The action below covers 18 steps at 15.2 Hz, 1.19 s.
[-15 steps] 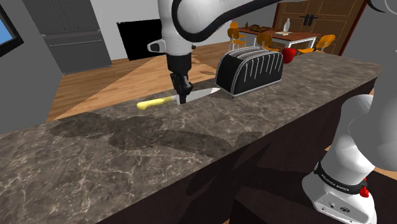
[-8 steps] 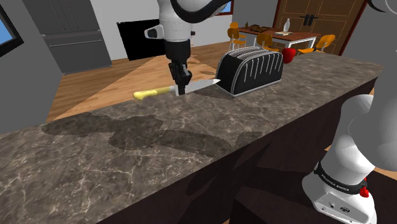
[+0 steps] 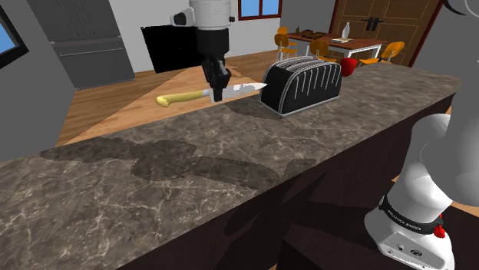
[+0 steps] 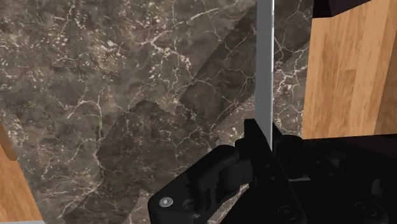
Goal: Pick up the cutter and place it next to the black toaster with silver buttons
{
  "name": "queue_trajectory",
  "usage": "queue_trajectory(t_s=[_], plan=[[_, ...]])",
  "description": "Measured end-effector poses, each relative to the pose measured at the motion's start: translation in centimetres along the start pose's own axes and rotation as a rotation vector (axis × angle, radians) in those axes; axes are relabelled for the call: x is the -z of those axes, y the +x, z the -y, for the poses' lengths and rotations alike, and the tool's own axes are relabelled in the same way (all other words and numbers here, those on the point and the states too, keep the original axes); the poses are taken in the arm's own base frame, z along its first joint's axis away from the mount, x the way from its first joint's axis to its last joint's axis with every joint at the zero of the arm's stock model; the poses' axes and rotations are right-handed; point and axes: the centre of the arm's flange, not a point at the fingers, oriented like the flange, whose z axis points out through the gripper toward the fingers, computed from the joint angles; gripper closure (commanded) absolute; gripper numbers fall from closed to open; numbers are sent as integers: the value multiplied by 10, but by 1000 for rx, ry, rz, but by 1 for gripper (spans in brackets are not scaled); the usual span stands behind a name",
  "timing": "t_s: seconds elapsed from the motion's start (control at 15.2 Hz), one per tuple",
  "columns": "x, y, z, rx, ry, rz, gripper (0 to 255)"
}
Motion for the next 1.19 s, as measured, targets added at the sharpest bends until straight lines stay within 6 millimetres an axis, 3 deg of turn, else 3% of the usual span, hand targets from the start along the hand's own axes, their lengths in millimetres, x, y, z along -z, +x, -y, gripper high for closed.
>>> queue_trajectory(t_s=[0.59,0.79,1.19], plan=[[45,1,-1,0,0,0,255],[48,-25,3,-1,0,1,255],[48,-103,4,-2,0,1,255]])
